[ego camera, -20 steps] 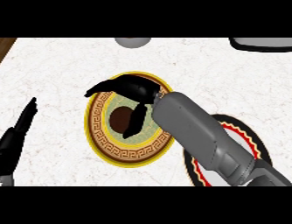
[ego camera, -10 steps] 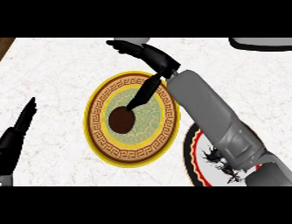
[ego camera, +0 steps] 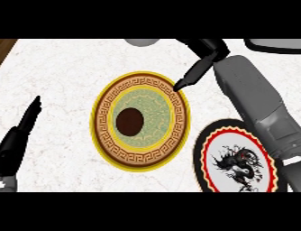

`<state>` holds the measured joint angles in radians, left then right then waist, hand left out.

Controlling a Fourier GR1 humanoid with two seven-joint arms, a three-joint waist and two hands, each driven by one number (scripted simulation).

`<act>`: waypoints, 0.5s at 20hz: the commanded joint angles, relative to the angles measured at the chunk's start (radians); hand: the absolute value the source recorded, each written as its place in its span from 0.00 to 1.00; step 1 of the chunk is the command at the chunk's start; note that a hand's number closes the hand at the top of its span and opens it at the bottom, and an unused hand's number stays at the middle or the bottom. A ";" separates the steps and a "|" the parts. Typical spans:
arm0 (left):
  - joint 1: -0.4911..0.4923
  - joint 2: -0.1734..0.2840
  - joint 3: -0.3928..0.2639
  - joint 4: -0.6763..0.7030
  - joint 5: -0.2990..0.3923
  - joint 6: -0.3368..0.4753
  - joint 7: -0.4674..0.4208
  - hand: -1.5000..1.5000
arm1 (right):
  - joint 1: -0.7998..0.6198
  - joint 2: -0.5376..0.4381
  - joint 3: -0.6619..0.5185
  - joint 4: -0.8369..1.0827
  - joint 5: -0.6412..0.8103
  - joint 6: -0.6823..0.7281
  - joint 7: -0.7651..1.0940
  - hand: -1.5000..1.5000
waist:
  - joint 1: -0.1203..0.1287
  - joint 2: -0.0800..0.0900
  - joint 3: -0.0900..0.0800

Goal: Pick the cupcake from the plate and place it in the plate

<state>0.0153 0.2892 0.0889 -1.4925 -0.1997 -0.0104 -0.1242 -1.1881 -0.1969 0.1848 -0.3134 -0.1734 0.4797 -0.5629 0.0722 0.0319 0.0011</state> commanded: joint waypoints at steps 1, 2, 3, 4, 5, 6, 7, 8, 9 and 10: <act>-0.003 -0.004 0.002 -0.011 0.001 0.004 -0.005 0.50 | -0.001 -0.094 -0.019 0.057 0.014 0.080 -0.126 0.00 | 0.018 0.009 0.001; 0.017 -0.023 -0.033 -0.015 -0.020 0.004 -0.009 0.50 | -0.014 -0.085 -0.015 0.075 0.026 0.073 -0.127 0.00 | 0.019 0.007 0.001; -0.050 -0.002 -0.002 0.019 0.009 -0.016 0.017 0.50 | -0.004 -0.077 0.000 0.080 0.043 0.061 -0.145 0.00 | 0.020 0.016 0.001; -0.012 -0.025 -0.036 0.002 -0.023 0.004 -0.006 0.50 | -0.017 -0.091 -0.007 0.087 0.042 0.053 -0.149 0.00 | 0.030 0.016 0.001; 0.004 -0.012 -0.016 0.011 -0.003 -0.013 -0.016 0.50 | -0.044 -0.099 -0.013 0.093 0.038 0.069 -0.136 0.00 | 0.031 0.011 0.001; -0.029 0.004 -0.009 -0.032 0.006 -0.022 0.007 0.50 | -0.031 -0.133 -0.005 0.102 0.049 0.092 -0.139 0.00 | 0.041 0.017 0.002; -0.021 -0.031 -0.034 0.003 -0.031 0.020 -0.021 0.50 | -0.018 -0.120 -0.013 0.104 0.043 0.084 -0.165 0.00 | 0.034 0.019 0.001; -0.017 -0.027 -0.035 -0.007 -0.013 -0.004 -0.010 0.50 | -0.039 -0.159 -0.022 0.111 0.035 0.111 -0.146 0.00 | 0.044 0.023 0.002; -0.024 -0.018 -0.031 -0.002 -0.017 -0.007 -0.005 0.50 | -0.049 -0.135 -0.018 0.118 0.043 0.085 -0.139 0.00 | 0.044 0.020 0.002; -0.035 -0.005 -0.013 -0.008 -0.006 -0.010 0.003 0.50 | -0.027 -0.155 -0.008 0.119 0.053 0.113 -0.158 0.00 | 0.044 0.022 0.002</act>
